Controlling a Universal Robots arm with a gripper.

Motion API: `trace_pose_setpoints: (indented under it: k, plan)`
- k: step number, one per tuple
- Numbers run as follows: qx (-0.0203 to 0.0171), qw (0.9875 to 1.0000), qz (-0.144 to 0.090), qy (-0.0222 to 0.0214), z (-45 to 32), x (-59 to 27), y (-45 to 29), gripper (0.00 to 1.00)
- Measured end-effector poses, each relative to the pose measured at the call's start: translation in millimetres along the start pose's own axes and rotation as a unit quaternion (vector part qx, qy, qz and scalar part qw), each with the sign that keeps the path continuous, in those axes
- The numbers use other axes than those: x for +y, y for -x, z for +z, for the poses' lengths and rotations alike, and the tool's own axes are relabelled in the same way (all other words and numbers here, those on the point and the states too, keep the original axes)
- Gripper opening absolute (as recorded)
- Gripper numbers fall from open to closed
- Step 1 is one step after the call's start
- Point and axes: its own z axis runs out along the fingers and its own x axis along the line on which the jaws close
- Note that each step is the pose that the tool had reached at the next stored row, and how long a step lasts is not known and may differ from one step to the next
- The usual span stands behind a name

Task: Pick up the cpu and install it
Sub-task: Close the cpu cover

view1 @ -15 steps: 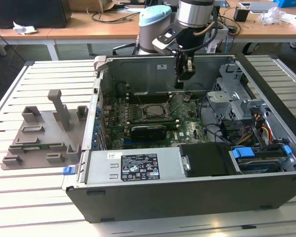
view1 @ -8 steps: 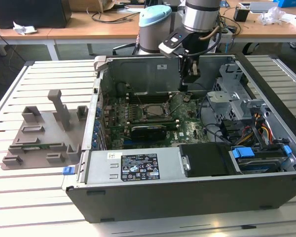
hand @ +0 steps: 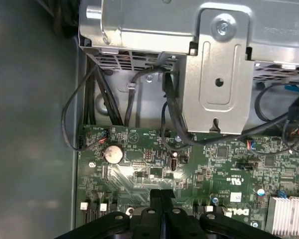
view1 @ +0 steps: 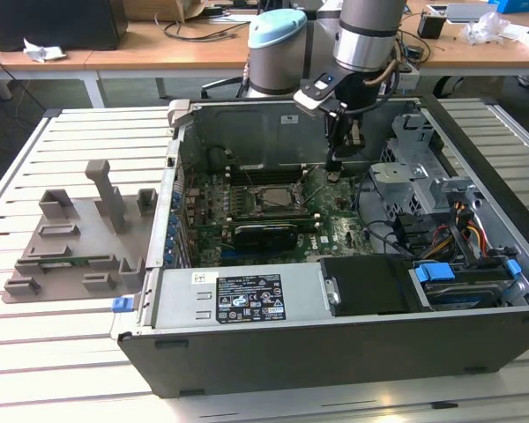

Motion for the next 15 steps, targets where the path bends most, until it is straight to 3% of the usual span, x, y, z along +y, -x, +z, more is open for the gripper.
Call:
trace_pose_setpoints:
  k: [3, 15]
  plan:
    - [-0.0004, 1.0, -0.006, 0.0003, 6.3, 0.0, -0.3, 0.11]
    - [-0.0009, 0.9999, -0.013, 0.0006, 10.0, -17.0, -1.7, 0.11]
